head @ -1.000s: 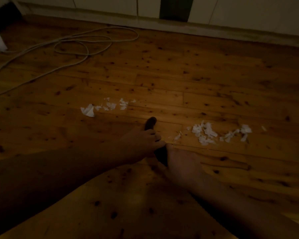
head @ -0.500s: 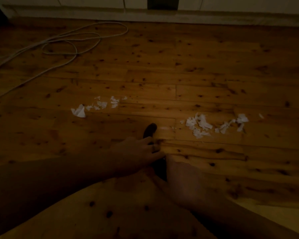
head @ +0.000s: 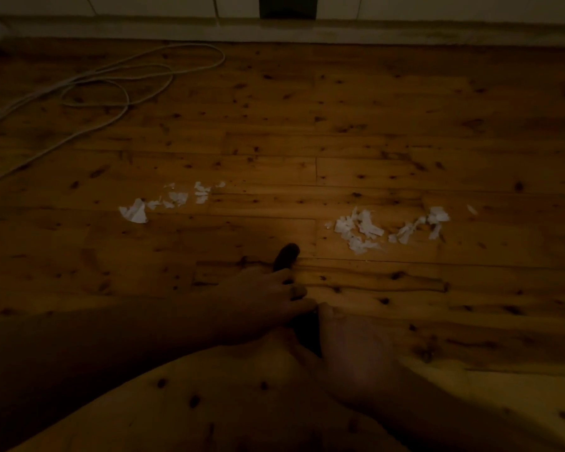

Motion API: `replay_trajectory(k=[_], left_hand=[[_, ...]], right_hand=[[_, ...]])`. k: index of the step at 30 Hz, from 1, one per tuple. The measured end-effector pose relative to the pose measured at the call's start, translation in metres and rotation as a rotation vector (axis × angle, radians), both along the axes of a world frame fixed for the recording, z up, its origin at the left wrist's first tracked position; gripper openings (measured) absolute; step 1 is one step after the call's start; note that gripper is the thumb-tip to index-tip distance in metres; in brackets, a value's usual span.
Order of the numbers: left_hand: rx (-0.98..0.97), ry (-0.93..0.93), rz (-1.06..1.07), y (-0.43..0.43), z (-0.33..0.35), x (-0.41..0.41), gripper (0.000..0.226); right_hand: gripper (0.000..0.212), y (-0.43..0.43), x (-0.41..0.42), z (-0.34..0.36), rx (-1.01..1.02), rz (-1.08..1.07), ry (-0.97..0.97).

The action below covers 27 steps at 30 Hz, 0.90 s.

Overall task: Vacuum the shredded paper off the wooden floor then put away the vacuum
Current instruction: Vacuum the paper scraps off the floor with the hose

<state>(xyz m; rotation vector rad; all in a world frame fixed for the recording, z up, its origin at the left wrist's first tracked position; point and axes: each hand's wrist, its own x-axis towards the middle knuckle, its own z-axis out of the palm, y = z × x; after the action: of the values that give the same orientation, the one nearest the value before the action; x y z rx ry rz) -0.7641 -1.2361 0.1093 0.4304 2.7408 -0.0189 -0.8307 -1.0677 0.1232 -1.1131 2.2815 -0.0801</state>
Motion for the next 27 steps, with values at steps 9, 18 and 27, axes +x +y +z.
replay_trajectory(k=[9, 18, 27], left_hand=[[-0.042, -0.026, 0.000, 0.012, 0.006, -0.030, 0.065], [-0.129, -0.144, -0.022, 0.015, 0.007, -0.056, 0.066], [-0.161, -0.263, -0.118, 0.012, 0.020, -0.082, 0.057]], right_hand=[[0.060, 0.006, -0.022, 0.012, -0.006, 0.008, -0.010], [0.053, 0.010, -0.039, 0.009, -0.005, -0.080, -0.149], [0.054, 0.005, -0.049, 0.003, -0.011, -0.079, -0.155]])
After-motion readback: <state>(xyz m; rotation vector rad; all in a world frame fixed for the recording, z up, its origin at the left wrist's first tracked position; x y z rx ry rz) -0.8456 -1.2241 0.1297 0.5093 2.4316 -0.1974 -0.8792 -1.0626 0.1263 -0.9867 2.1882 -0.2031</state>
